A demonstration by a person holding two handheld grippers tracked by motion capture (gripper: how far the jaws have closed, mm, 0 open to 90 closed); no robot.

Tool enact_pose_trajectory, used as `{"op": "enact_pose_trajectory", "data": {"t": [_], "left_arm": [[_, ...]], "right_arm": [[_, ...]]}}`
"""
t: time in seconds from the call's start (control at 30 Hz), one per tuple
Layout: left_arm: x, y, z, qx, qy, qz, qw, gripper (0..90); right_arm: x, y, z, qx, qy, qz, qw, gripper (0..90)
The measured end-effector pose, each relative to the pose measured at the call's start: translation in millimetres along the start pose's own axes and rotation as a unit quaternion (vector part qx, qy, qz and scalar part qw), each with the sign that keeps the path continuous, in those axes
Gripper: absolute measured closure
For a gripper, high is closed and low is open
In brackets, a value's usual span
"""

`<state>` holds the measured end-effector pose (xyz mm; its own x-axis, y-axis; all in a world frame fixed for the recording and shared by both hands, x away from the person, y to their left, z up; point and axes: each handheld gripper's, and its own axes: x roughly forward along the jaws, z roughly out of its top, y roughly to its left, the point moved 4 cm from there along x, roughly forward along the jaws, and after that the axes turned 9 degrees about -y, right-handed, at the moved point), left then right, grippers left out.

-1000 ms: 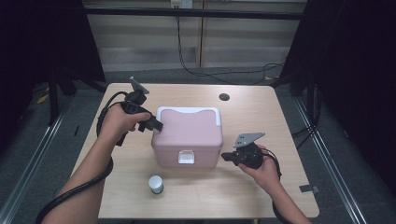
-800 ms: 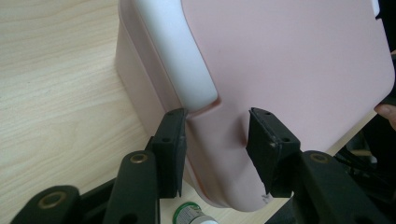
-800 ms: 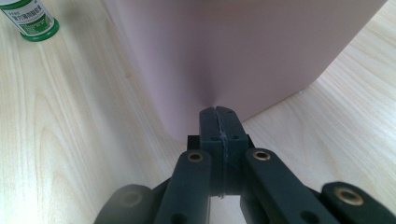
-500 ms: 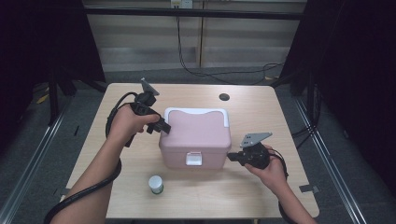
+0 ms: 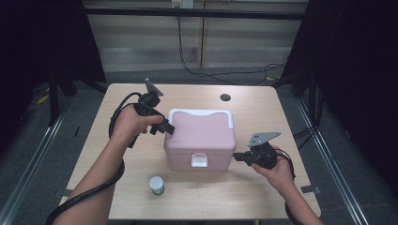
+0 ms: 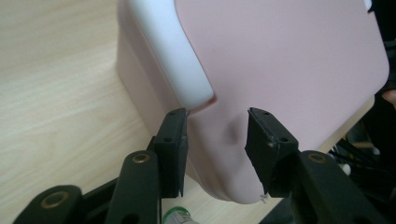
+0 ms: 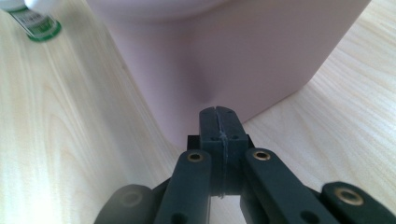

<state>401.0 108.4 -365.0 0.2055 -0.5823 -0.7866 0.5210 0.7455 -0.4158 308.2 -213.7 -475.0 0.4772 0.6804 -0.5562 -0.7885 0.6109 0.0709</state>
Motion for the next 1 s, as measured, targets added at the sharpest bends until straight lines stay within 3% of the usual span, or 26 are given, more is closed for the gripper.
{"op": "enact_pose_trajectory", "data": {"t": [0.23, 0.57, 1.0], "left_arm": [[-13.3, 6.4, 6.4, 0.028, -0.036, 0.022, 0.9987, 53.8], [-11.4, 7.2, 11.0, 0.049, -0.050, 0.039, 0.9968, 47.5], [-4.5, 10.0, 13.7, 0.071, -0.066, 0.057, 0.9937, 42.1]], "right_arm": [[-19.3, -7.2, 15.6, 0.017, -0.010, -0.007, 0.9998, 90.0], [-41.3, -11.0, 44.4, 0.040, -0.015, -0.009, 0.9991, 90.0], [-51.3, -9.2, 77.3, 0.038, -0.025, -0.007, 0.9989, 90.0]]}}
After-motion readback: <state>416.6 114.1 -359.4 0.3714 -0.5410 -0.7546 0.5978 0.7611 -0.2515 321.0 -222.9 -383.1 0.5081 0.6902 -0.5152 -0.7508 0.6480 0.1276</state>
